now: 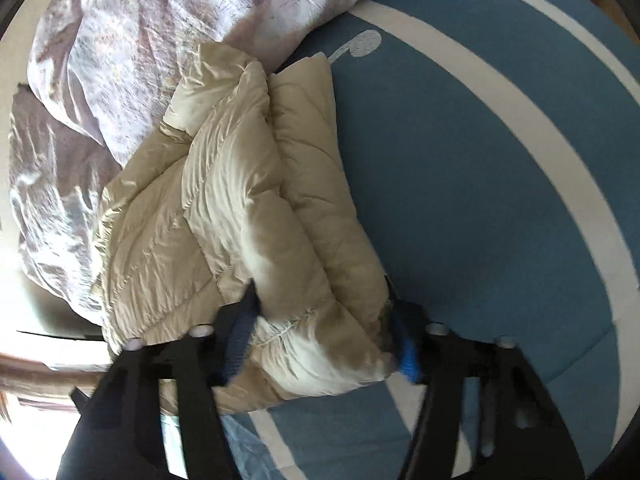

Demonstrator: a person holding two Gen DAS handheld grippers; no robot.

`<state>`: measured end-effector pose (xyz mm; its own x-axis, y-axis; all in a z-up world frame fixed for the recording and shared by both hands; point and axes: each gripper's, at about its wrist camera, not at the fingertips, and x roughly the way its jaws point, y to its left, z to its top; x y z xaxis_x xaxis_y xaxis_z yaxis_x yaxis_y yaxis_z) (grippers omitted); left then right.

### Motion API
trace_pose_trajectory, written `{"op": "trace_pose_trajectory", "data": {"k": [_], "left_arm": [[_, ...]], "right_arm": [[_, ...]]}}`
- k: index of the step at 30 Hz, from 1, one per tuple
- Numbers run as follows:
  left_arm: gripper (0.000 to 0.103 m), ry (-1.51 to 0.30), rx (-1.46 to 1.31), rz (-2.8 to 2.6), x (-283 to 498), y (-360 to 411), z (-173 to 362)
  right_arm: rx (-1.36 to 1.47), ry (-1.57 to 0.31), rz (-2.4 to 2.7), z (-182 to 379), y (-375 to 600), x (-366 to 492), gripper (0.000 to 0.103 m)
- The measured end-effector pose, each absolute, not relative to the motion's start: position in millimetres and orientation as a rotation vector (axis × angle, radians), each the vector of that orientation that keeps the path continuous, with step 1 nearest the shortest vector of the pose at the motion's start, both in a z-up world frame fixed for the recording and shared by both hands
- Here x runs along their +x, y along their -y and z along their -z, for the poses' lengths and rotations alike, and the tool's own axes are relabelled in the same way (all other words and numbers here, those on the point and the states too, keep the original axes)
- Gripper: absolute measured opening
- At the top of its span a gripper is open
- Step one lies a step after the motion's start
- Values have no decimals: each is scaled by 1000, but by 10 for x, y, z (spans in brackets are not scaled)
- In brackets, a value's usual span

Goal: Fold large clothes

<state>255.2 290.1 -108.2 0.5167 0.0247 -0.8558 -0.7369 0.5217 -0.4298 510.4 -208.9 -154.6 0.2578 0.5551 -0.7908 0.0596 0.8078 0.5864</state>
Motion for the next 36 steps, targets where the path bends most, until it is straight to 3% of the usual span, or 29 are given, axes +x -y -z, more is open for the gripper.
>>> {"op": "trace_pose_trajectory", "data": {"k": [2, 4, 8, 21, 30, 33, 35, 36], "left_arm": [[35, -904, -920, -551, 2532, -2872, 1043], [23, -885, -912, -546, 2491, -2799, 945], [15, -860, -860, -543, 2464, -2791, 783], [14, -907, -800, -523, 1298, -2593, 706], [17, -953, -704, -547, 1242, -2445, 783], [23, -971, -662, -562, 1275, -2407, 804], [29, -978, -640, -575, 1275, -2399, 816], [33, -980, -635, -578, 1272, -2400, 817]], "right_arm": [[624, -1276, -361, 1493, 2123, 5042, 34], [646, -1260, -374, 1420, 2059, 4949, 25], [634, -1234, -402, 1262, 2003, 4772, 19], [666, -1317, -467, 1489, 2187, 3878, 18], [573, -1294, -444, 1447, 2271, 3739, 18], [439, -1270, -417, 1306, 2082, 3756, 26], [326, -1242, -360, 1206, 2026, 3759, 44], [272, -1221, -323, 1143, 1995, 3776, 47]]}}
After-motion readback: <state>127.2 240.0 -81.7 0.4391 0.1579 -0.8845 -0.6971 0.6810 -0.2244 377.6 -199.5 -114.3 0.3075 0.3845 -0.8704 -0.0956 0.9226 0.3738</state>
